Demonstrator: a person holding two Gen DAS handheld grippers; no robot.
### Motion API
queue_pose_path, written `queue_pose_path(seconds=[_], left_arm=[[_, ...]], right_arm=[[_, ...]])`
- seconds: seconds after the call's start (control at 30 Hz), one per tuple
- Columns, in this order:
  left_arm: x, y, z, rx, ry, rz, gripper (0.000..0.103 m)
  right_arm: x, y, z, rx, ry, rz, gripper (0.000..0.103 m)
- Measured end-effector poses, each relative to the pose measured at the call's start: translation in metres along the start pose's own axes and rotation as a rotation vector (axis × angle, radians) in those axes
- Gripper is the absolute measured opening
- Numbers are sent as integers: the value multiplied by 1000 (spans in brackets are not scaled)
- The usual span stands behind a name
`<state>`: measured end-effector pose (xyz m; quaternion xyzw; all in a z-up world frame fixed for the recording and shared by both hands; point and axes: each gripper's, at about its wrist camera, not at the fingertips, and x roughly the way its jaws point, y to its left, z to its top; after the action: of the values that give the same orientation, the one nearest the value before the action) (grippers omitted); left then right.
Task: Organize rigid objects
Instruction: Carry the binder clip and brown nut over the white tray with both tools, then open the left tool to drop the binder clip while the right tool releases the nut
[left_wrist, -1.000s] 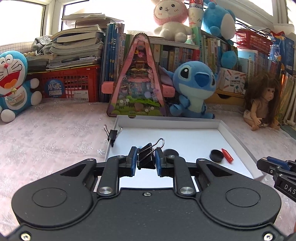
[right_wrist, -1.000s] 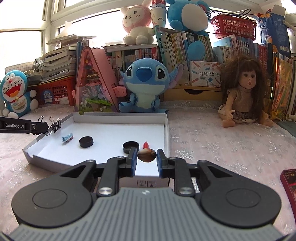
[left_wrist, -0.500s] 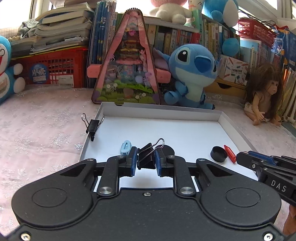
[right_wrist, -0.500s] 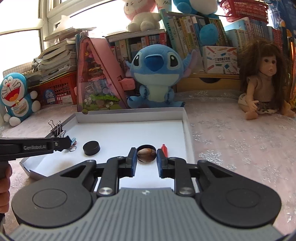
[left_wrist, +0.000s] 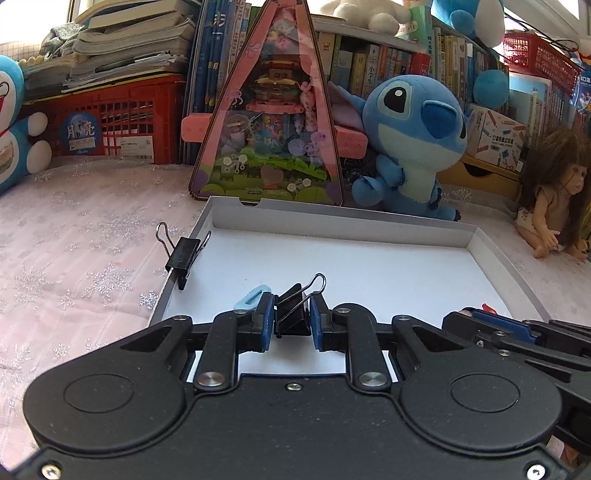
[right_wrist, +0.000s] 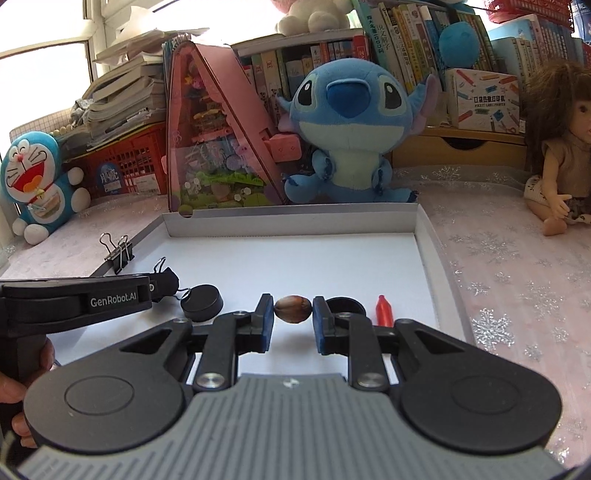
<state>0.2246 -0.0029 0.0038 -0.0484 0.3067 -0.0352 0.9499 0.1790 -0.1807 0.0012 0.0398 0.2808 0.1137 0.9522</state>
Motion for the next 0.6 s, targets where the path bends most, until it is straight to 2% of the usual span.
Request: queue_pose_path(seconds=[0.13, 0.23, 0.33, 0.4, 0.53, 0.6], left_arm=[[0, -2, -1, 6, -5, 0, 19], [-2, -5, -2, 22, -4, -46, 19], [-3, -14, -4, 73, -11, -25, 19], [-3, -16, -4, 65, -5, -20, 19], [-5, -18, -2, 59, -2, -13, 20], [-7, -19, -1, 63, -9, -11, 23]], right_arm=[[2, 1, 2, -5, 4, -4, 27], [2, 1, 2, -14, 5, -5, 27], [3, 2, 3, -27, 8, -15, 27], [4, 2, 2, -30, 16, -17, 27], [1, 0, 2, -23, 9, -13, 32], [0, 0, 3, -21, 5, -10, 43]])
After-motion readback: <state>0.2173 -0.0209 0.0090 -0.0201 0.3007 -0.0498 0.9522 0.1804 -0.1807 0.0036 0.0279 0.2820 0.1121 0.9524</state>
